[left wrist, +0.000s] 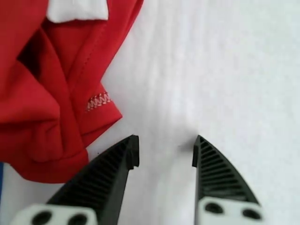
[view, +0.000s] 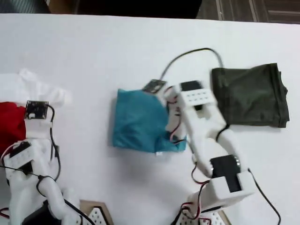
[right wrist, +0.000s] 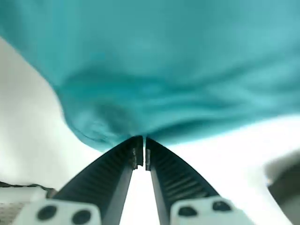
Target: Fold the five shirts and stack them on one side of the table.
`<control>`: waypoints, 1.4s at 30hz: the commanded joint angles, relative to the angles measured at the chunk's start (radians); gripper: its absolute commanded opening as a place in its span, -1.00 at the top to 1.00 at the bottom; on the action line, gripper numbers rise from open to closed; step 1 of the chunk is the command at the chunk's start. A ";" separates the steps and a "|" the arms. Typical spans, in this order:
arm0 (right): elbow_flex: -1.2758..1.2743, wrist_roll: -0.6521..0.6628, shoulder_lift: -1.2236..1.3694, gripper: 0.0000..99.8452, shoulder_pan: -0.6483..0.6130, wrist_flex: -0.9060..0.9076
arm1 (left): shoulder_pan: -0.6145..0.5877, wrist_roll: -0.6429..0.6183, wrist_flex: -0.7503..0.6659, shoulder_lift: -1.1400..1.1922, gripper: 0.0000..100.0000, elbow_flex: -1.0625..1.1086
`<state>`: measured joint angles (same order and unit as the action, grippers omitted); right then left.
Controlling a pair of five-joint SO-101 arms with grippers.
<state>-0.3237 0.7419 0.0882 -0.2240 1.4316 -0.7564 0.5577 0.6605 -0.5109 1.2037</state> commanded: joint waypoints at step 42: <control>-0.166 -0.037 -0.209 0.95 0.027 -0.305 | 0.000 -0.008 -0.025 -0.014 0.59 0.002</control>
<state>-0.5570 0.7066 -0.0376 -0.1780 1.1185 -0.7564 0.5577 0.6605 -0.5109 1.2037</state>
